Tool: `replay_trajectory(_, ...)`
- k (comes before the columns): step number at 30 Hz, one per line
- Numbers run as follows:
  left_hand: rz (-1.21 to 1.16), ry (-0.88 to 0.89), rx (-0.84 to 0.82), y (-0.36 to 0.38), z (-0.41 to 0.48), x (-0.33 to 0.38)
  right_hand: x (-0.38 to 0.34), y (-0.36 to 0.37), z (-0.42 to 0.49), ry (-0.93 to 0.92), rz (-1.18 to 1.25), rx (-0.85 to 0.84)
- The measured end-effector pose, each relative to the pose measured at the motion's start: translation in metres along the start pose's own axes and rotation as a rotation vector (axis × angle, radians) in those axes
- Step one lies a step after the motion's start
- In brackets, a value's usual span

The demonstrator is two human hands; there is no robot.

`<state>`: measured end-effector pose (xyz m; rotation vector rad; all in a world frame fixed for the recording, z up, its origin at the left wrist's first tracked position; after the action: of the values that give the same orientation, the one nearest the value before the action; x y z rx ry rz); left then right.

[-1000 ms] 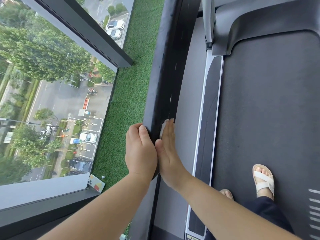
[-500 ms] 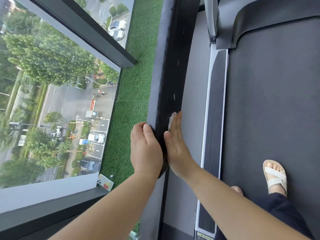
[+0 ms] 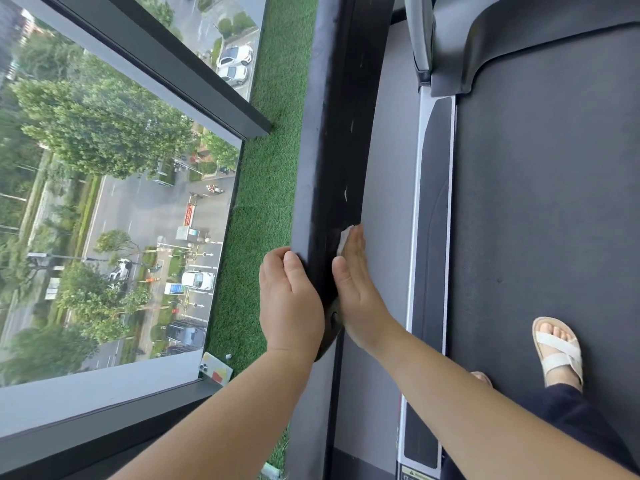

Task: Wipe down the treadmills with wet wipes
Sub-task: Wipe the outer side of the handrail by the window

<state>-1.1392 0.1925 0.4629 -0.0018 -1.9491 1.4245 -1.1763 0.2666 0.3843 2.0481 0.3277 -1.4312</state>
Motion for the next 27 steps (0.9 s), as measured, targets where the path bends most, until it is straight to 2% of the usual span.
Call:
replay_trajectory(7, 0.016, 0.006, -0.045, 0.001, 0.003, -0.001, 0.001, 0.004, -0.005, -0.158, -0.059, 0.004)
replay_trajectory(9, 0.037, -0.007, -0.089, 0.002, 0.004, 0.001, 0.007, -0.002, 0.0, -0.129, -0.063, -0.01)
replay_trajectory(12, 0.052, -0.013, -0.186, 0.007, 0.008, 0.001, 0.007, -0.002, 0.007, 0.022, 0.02, 0.035)
replay_trajectory(16, 0.08, 0.068, -0.253, 0.005, 0.025, 0.03, -0.008, 0.015, -0.017, -0.206, -0.148, -0.051)
replay_trajectory(17, 0.08, 0.07, -0.27, 0.007, 0.03, 0.041, -0.005, 0.012, -0.018, -0.219, -0.165, -0.076)
replay_trajectory(19, 0.064, 0.039, -0.305, 0.013, 0.038, 0.058, 0.004, 0.003, -0.008, -0.122, -0.111, -0.073)
replay_trajectory(21, 0.039, 0.043, -0.287, 0.019, 0.041, 0.068, 0.006, -0.001, 0.005, 0.019, -0.01, -0.016)
replay_trajectory(22, 0.041, 0.066, -0.253, 0.02, 0.041, 0.069, 0.0, 0.002, 0.006, 0.034, 0.0, -0.007)
replay_trajectory(27, 0.038, 0.086, -0.169, 0.021, 0.043, 0.063, -0.01, 0.012, -0.014, -0.191, -0.18, -0.114)
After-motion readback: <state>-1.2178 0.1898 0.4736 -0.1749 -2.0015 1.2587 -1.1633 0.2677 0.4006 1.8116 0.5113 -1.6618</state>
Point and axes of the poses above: each hand's wrist, its own z-axis towards the middle knuckle, its own y-axis out of the palm, x = y × z, the point moved 7 cm from there along z, towards the middle knuckle, and after that the axes turned 5 degrees about z, right-handed, at the moved point
